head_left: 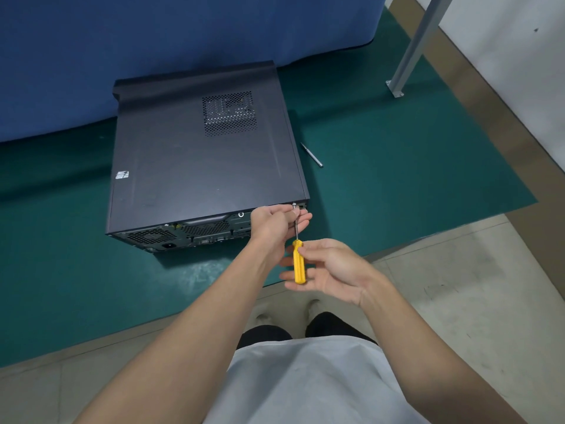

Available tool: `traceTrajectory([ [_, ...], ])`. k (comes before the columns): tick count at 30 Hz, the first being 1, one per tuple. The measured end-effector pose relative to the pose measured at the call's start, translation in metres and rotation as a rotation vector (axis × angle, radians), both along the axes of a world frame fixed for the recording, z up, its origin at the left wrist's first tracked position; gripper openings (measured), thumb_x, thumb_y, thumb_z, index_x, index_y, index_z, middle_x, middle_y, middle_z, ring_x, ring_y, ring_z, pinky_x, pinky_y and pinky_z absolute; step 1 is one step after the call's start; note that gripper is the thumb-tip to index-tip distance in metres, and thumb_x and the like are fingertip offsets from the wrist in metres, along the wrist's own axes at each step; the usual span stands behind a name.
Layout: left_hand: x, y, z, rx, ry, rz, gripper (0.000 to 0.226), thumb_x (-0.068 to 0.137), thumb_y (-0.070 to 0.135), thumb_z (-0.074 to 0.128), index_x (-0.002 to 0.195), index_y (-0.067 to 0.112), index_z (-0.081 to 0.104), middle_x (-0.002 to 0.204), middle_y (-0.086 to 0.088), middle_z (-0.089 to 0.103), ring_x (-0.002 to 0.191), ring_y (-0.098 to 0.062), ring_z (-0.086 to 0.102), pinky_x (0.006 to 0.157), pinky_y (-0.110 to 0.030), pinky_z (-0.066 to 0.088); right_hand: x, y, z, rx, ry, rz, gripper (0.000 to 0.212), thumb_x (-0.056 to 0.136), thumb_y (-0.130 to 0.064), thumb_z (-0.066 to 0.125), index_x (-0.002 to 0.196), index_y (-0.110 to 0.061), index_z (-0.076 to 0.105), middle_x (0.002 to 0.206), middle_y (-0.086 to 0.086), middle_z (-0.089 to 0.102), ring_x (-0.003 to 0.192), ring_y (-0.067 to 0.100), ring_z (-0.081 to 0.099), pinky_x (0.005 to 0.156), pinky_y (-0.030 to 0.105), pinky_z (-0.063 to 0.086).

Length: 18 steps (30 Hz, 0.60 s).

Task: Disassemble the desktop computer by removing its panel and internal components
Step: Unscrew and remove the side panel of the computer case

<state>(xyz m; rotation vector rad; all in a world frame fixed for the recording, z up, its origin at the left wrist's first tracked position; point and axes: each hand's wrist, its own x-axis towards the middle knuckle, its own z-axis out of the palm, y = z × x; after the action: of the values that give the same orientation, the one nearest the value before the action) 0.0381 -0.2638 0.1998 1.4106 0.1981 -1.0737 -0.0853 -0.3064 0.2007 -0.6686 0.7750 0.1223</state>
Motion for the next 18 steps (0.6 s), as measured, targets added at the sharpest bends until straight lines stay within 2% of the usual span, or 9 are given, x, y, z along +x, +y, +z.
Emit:
traceTrajectory([
  [3,0.0,0.001,0.0,-0.005,0.01,0.015,0.006,0.089,-0.008,0.059,0.09,-0.007,0.064,0.089,-0.022,0.071,0.08,-0.025,0.073,0.07,-0.027,0.06,0.005,0.002,-0.002,-0.153,0.031,0.049,0.014,0.096,-0.006,0.051,0.107,0.003,0.055,0.087,0.019,0.069,0.08,0.033,0.07,0.069,0.043,0.056],
  [6,-0.002,-0.003,0.002,0.089,-0.043,0.051,0.007,0.083,-0.006,0.068,0.09,-0.006,0.066,0.081,-0.018,0.073,0.073,-0.024,0.073,0.065,-0.026,0.06,0.01,0.005,-0.006,-0.277,0.072,0.041,0.008,0.092,-0.009,0.059,0.097,-0.003,0.056,0.076,0.012,0.068,0.069,0.028,0.069,0.067,0.043,0.056],
  [9,-0.004,-0.007,0.002,0.105,-0.042,0.084,0.006,0.085,-0.01,0.063,0.091,-0.009,0.063,0.08,-0.019,0.071,0.071,-0.025,0.073,0.063,-0.026,0.059,0.006,0.005,-0.009,-0.231,0.07,0.049,0.009,0.092,-0.012,0.061,0.098,-0.005,0.058,0.078,0.01,0.068,0.072,0.027,0.069,0.078,0.048,0.056],
  [11,-0.006,-0.008,0.002,0.054,0.001,0.102,0.005,0.088,-0.01,0.059,0.091,-0.01,0.063,0.083,-0.021,0.07,0.075,-0.027,0.073,0.066,-0.027,0.06,0.001,-0.001,-0.007,-0.086,0.013,0.108,0.013,0.094,-0.012,0.057,0.103,-0.004,0.06,0.092,0.014,0.07,0.083,0.032,0.069,0.08,0.046,0.055],
  [12,-0.008,-0.008,0.002,0.032,0.02,0.116,0.005,0.089,-0.01,0.057,0.091,-0.01,0.062,0.085,-0.023,0.07,0.078,-0.028,0.073,0.069,-0.028,0.06,-0.001,-0.004,-0.005,-0.023,-0.021,0.139,0.014,0.095,-0.011,0.055,0.106,-0.003,0.06,0.098,0.017,0.069,0.088,0.034,0.068,0.078,0.043,0.056],
  [14,-0.011,-0.008,0.002,-0.001,0.042,0.139,0.007,0.091,-0.009,0.055,0.092,-0.01,0.062,0.087,-0.023,0.071,0.081,-0.029,0.073,0.071,-0.029,0.06,-0.004,-0.008,-0.003,-0.028,-0.03,0.173,0.013,0.096,-0.006,0.052,0.106,-0.001,0.059,0.096,0.017,0.07,0.085,0.033,0.07,0.072,0.037,0.057],
  [18,-0.015,-0.009,0.004,0.088,-0.057,0.146,0.006,0.084,-0.007,0.067,0.091,-0.006,0.065,0.081,-0.018,0.073,0.075,-0.026,0.073,0.068,-0.029,0.06,-0.002,-0.004,-0.003,-0.27,0.074,0.161,0.007,0.09,-0.002,0.061,0.096,-0.003,0.057,0.08,0.011,0.069,0.068,0.023,0.07,0.061,0.03,0.056],
])
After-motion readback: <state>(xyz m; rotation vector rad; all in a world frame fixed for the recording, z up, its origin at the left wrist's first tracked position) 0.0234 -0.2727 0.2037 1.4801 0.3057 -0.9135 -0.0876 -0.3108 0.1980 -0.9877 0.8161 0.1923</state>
